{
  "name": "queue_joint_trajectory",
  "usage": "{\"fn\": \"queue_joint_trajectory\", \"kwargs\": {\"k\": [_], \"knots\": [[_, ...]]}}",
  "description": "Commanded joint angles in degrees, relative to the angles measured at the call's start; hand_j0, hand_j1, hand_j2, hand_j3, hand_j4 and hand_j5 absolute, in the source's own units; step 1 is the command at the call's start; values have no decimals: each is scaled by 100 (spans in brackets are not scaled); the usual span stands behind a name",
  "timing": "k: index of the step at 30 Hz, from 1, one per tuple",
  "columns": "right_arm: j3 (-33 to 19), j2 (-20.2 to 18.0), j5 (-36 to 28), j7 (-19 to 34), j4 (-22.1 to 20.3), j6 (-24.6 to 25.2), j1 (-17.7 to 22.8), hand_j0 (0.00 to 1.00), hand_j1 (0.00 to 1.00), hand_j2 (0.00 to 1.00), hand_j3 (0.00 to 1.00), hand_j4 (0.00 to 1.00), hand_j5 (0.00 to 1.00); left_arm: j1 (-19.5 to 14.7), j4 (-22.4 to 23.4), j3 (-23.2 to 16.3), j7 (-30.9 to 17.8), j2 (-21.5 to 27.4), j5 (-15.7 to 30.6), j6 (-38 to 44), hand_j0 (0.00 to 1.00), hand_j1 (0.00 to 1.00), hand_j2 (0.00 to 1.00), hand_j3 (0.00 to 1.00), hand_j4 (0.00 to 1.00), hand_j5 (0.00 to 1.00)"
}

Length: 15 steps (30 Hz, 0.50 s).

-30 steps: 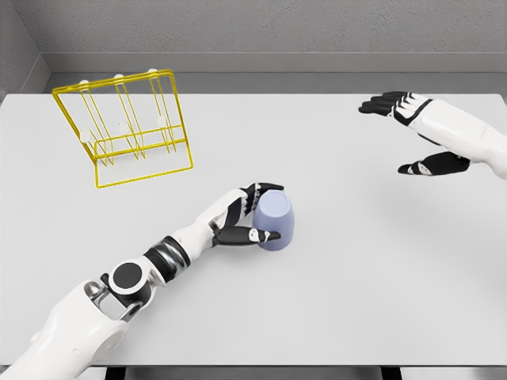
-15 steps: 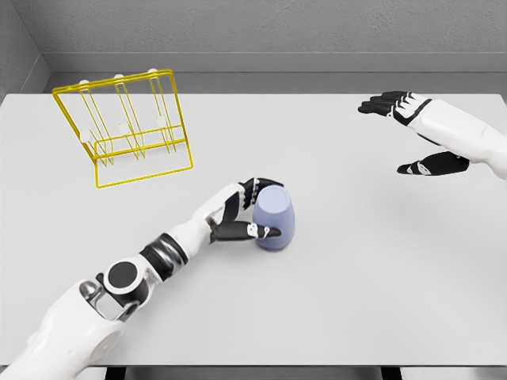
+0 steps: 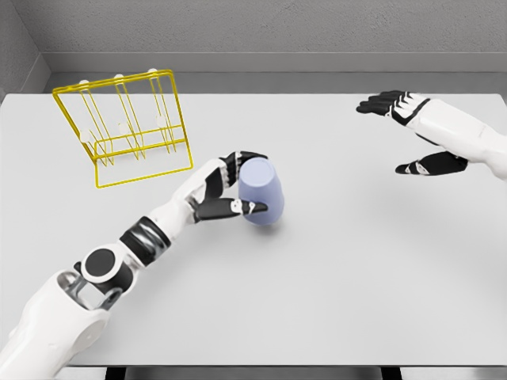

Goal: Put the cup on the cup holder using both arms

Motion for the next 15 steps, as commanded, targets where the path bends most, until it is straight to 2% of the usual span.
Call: {"fn": "queue_joint_trajectory", "kwargs": {"k": [1, 15], "knots": [[-1, -3, -53, -3, -7, 17, 0, 100, 100, 100, 100, 100, 100, 0, -49, 121, 0, 74, 52, -1, 68, 68, 68, 68, 68, 68], [-1, -3, -44, -3, 2, 17, 0, 100, 100, 100, 100, 100, 100, 9, -154, 595, 0, 416, 368, -45, 68, 68, 68, 68, 68, 68]]}}
